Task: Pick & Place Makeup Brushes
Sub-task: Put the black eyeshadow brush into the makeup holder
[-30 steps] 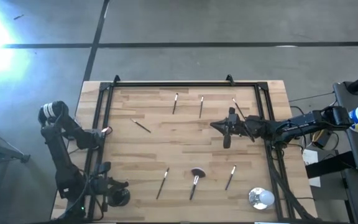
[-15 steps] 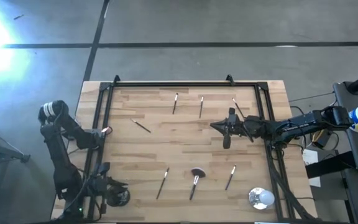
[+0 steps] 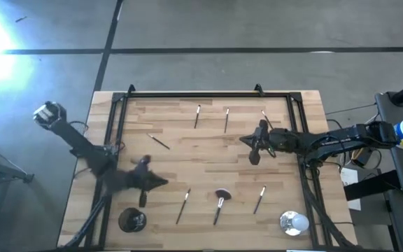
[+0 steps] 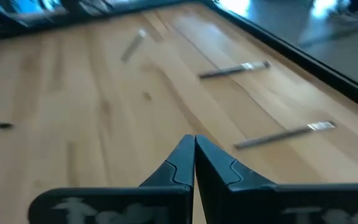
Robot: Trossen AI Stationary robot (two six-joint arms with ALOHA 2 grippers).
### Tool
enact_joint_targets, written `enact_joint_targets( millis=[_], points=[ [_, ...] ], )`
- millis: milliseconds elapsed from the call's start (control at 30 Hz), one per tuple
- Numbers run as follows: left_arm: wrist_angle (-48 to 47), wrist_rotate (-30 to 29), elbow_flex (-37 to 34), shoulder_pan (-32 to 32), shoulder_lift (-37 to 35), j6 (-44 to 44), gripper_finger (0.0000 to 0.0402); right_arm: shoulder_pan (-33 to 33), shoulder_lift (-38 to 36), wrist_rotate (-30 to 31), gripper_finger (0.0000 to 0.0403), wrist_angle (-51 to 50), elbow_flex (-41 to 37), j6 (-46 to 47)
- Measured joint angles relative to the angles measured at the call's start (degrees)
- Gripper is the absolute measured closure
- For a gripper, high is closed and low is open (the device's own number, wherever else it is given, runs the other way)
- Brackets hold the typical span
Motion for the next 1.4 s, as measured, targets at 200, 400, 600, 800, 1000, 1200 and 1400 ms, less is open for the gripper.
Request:
enact_joint_targets(
  millis=[200, 400, 600, 800, 1000, 1200, 1400],
  points=[
    [24.6, 26.7, -11.7, 27.8, 0.8, 2.9, 0.0401, -8.1, -1.7, -0.6, 0.0394, -15.1, 4.6, 1.9],
    [28.1, 39.2, -9.5, 44.6, 7.0, 6.1, 0.0401, -19.9, -1.8, -1.0, 0.0394, -25.8, 7.4, 3.0],
    [30.2, 39.1, -4.2, 46.7, 16.2, 11.2, 0.0401, -34.5, 2.2, -7.1, 0.0384, -32.2, 10.0, 4.1],
    [38.8, 39.0, -2.6, 46.7, 25.0, 12.0, 0.0401, -45.0, 11.9, -10.3, 0.0334, -32.6, 13.5, 0.6],
    [45.5, 38.3, -2.6, 46.7, 28.9, 9.6, 0.0401, -47.9, 22.1, -10.0, 0.0291, -34.0, 19.5, -0.2],
    [47.6, 37.0, -2.6, 46.7, 30.4, 9.2, 0.0401, -47.8, 31.3, -9.0, 0.0282, -35.1, 24.8, 0.0],
    [47.5, 36.7, -2.6, 46.6, 30.5, 9.1, 0.0401, -47.7, 36.4, -9.0, 0.0299, -36.5, 27.8, 1.5]
  ],
)
